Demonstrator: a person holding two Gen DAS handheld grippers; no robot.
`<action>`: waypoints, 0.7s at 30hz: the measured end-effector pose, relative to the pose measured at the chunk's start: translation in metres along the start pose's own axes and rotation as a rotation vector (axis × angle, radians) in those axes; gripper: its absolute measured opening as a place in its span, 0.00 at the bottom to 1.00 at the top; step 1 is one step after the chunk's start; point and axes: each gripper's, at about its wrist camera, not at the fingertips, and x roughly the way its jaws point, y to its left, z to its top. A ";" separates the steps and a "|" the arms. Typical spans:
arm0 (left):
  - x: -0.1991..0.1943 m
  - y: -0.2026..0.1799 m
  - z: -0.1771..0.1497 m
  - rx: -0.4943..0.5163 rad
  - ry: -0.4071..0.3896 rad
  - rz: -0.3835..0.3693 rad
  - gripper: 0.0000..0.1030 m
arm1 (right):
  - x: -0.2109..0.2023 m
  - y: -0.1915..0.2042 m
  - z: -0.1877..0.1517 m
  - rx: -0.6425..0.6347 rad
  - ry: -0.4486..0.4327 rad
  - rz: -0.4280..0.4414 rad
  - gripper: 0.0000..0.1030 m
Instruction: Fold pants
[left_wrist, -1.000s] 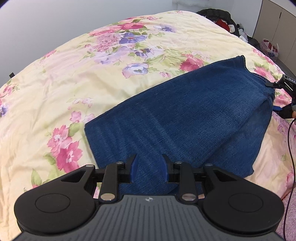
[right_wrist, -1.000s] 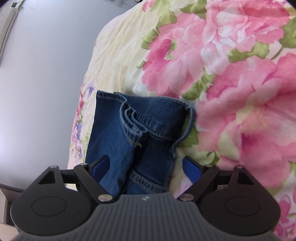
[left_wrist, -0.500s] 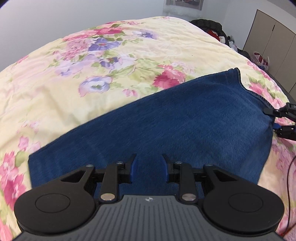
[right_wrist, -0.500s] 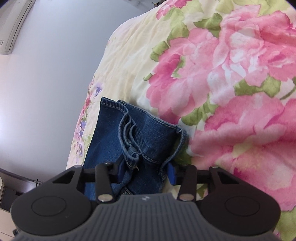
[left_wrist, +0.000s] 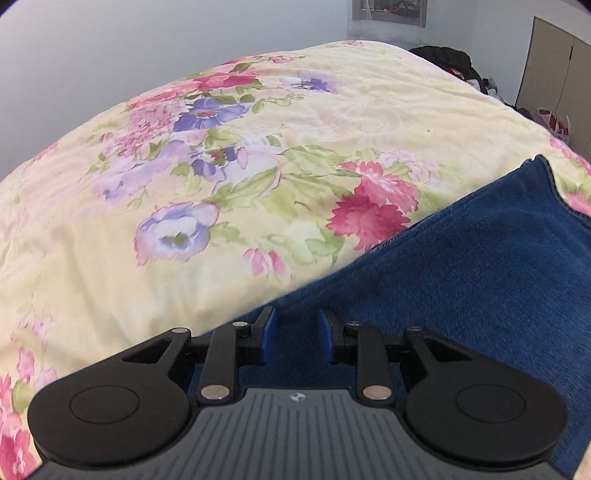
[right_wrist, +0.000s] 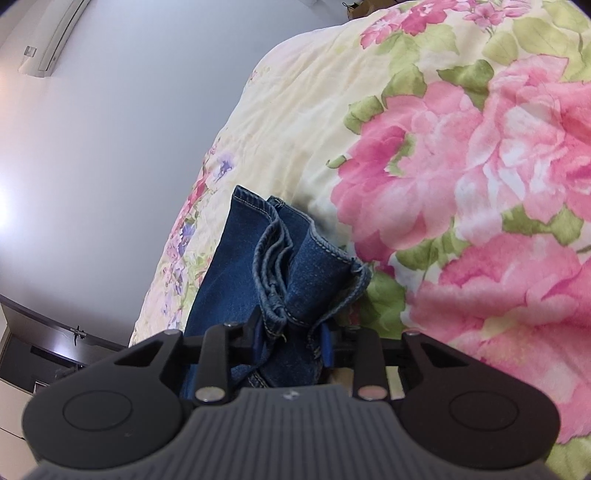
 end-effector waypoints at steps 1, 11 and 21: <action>0.004 -0.003 0.001 0.004 0.000 0.013 0.31 | 0.002 0.001 0.001 -0.005 0.000 -0.002 0.25; -0.051 -0.028 -0.028 -0.014 -0.033 -0.122 0.30 | -0.006 0.029 0.004 -0.069 -0.031 -0.012 0.22; -0.084 -0.066 -0.083 -0.013 0.054 -0.257 0.15 | -0.017 0.064 -0.004 -0.124 -0.068 -0.051 0.21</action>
